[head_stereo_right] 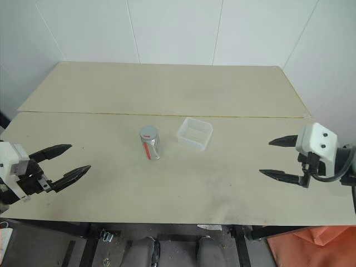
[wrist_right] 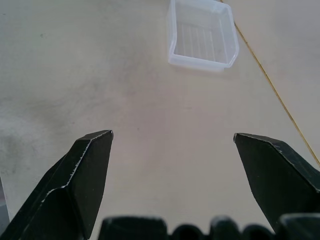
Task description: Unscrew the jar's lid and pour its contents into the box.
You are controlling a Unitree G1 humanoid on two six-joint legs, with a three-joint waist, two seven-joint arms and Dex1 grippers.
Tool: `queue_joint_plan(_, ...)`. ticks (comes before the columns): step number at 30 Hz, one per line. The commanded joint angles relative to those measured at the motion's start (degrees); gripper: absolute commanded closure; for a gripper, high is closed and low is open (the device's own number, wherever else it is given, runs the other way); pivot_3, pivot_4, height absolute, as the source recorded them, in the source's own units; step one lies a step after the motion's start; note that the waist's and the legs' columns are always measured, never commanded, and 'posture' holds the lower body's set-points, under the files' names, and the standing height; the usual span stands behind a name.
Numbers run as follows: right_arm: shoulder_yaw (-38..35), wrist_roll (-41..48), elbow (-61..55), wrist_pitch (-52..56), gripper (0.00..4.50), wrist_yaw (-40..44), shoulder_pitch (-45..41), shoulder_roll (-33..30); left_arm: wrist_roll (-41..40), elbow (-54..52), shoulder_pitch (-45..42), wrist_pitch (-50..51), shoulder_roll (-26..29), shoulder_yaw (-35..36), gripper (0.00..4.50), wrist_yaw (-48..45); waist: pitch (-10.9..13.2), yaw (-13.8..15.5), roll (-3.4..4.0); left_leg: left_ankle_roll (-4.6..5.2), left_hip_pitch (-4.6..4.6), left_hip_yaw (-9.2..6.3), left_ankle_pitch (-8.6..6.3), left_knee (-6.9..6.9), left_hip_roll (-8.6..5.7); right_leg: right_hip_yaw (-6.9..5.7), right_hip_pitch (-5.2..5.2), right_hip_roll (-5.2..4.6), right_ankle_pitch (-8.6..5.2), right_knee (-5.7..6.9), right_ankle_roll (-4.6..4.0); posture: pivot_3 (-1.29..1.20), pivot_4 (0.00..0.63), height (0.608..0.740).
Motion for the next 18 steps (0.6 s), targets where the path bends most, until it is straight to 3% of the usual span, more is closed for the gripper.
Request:
queue_joint_plan(1,-1.7,-0.2,-0.5,-0.3,0.0,-0.5,0.4,-0.7,-0.3,-0.9,-1.3,-0.4,0.2,-0.7,0.03,0.5,0.0,0.1,0.0,-0.01,0.0,0.0,0.0,0.01,0.0,0.0,0.01,0.0,0.0,0.0,0.0,0.0,0.15,0.74)
queue_joint_plan(9,-0.8,0.6,-3.2,0.4,0.0,-3.7,0.0,1.1,1.7,-4.1,-2.4,-1.6,-3.3,-7.4,0.03,3.9,0.0,0.1,0.0,-0.01,0.0,0.04,0.01,0.04,-0.01,0.06,0.0,0.0,0.03,0.01,0.04,0.0,0.15,0.74)
queue_joint_plan(14,2.2,1.8,-6.1,3.5,0.0,-7.3,-2.1,3.2,9.1,-3.7,-6.0,-5.4,-13.4,-19.2,0.03,12.1,0.0,0.3,0.0,-0.01,-0.01,0.05,0.01,0.13,-0.04,0.13,0.07,0.01,0.36,-0.01,0.34,0.0,0.15,0.74)
queue_joint_plan(18,4.2,2.3,-10.0,6.2,0.0,-10.7,-2.8,5.6,18.0,4.9,-11.1,-13.3,-22.8,-28.3,0.03,17.9,0.0,0.5,0.0,-0.01,-0.06,0.05,0.01,0.39,-0.05,0.16,0.11,0.04,0.69,-0.03,0.11,0.0,0.15,0.74)
